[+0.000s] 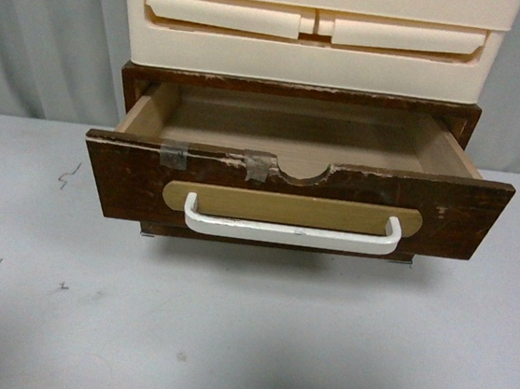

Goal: Open drawer

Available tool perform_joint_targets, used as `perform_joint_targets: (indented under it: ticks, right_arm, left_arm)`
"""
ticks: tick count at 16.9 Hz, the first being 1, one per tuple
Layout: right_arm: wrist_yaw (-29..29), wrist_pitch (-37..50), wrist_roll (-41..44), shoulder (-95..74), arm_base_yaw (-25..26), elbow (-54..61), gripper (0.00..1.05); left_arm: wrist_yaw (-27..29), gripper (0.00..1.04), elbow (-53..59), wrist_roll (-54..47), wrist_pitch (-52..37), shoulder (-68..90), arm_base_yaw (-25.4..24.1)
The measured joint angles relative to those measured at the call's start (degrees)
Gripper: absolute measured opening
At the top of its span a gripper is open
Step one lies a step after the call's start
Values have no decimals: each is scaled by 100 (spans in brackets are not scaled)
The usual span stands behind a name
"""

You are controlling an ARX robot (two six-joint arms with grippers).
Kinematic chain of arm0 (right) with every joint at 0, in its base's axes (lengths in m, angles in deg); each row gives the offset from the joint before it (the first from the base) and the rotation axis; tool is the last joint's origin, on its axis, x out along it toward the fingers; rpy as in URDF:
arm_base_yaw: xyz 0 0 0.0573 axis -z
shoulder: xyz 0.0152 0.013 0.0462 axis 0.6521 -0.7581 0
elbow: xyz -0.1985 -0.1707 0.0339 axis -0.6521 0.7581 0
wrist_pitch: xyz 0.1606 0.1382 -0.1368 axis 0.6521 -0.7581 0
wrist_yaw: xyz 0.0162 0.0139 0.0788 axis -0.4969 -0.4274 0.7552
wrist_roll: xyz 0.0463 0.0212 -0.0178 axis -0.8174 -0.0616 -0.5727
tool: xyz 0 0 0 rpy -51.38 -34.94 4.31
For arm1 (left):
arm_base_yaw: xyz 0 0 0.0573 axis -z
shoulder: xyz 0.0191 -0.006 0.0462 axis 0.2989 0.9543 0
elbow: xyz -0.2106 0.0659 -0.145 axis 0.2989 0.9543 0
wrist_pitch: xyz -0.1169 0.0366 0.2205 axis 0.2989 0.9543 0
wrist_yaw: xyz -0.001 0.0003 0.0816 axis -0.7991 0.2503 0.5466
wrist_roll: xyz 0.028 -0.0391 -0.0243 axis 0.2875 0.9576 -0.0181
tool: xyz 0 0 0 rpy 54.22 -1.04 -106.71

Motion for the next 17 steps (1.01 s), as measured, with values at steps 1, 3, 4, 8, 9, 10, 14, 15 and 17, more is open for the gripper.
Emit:
perform_joint_targets:
  ticks: [1,3,4,8,9,10,14,15,17]
  right_arm:
    - [2,-24,0,26,0,0,2]
    - [0,-72,2,72,0,0,2]
    - [2,-103,2,90,0,0,2]
    - [2,-695,0,485,0,-9,2]
    - [13,-1147,4,970,0,-7,2]
    - [17,-1034,4,1078,0,-20,2]
    - [20,-1130,20,1075,0,-7,49]
    - [20,-1130,17,1075,0,-7,73]
    - [20,-1130,17,1075,0,-7,97]
  left_arm:
    - [20,2,0,0,70,-155,0]
    - [15,2,-9,0,-101,-271,0]
    - [15,2,-20,0,-90,-273,0]
    - [17,2,0,0,37,-271,0]
    - [20,2,0,0,26,-271,0]
    - [17,2,0,0,0,-271,0]
    - [20,53,0,0,9,-271,0]
    - [17,74,0,0,9,-271,0]
    - [20,98,0,-2,9,-271,0]
